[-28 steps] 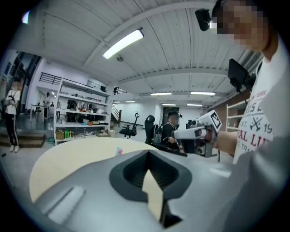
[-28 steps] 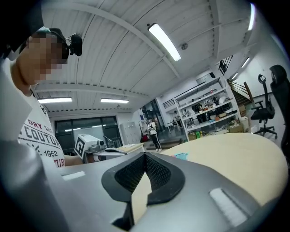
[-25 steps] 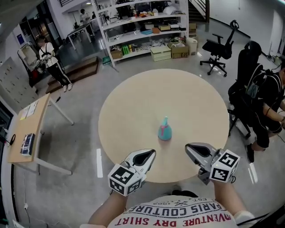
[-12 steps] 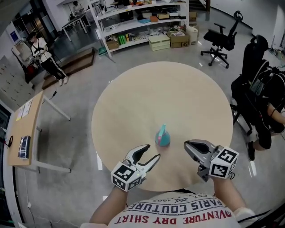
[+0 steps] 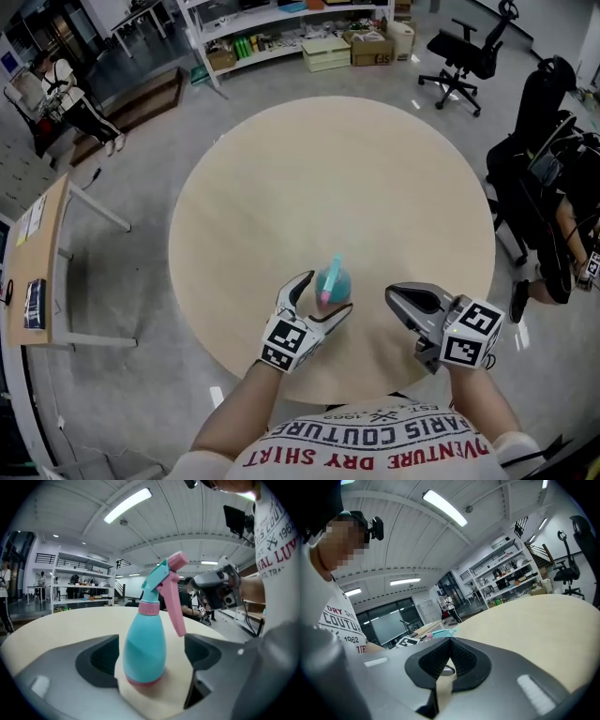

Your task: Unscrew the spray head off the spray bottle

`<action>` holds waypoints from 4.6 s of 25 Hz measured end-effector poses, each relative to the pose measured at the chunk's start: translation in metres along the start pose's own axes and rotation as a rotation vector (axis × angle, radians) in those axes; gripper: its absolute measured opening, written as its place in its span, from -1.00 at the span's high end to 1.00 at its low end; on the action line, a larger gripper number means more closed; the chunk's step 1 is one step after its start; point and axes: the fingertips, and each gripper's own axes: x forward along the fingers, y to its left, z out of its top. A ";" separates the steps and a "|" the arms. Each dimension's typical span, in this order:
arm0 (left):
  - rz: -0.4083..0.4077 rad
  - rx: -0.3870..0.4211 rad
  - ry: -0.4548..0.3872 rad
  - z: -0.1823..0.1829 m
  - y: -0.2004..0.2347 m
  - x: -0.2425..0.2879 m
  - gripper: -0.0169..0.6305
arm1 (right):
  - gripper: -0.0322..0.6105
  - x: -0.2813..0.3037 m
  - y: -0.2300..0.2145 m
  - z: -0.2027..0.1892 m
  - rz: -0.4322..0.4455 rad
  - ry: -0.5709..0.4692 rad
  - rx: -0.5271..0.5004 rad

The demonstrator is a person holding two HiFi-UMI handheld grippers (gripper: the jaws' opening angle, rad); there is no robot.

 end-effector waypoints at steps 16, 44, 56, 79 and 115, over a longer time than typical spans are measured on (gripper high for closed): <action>-0.046 0.079 0.026 -0.002 0.005 0.027 -0.06 | 0.89 0.024 -0.025 -0.012 0.030 0.053 0.014; -0.061 0.053 -0.007 -0.002 0.011 0.026 -0.05 | 0.48 0.111 -0.003 -0.027 0.087 0.098 -0.499; -0.469 0.184 0.026 -0.002 -0.007 0.028 -0.05 | 0.49 0.100 -0.006 -0.029 0.507 0.194 -0.537; -0.003 0.012 -0.068 0.002 0.005 0.031 -0.06 | 0.22 0.077 0.006 -0.030 0.175 -0.006 -0.432; -0.427 0.158 -0.006 -0.004 -0.015 0.023 -0.06 | 0.48 0.086 0.003 -0.025 0.357 0.154 -0.428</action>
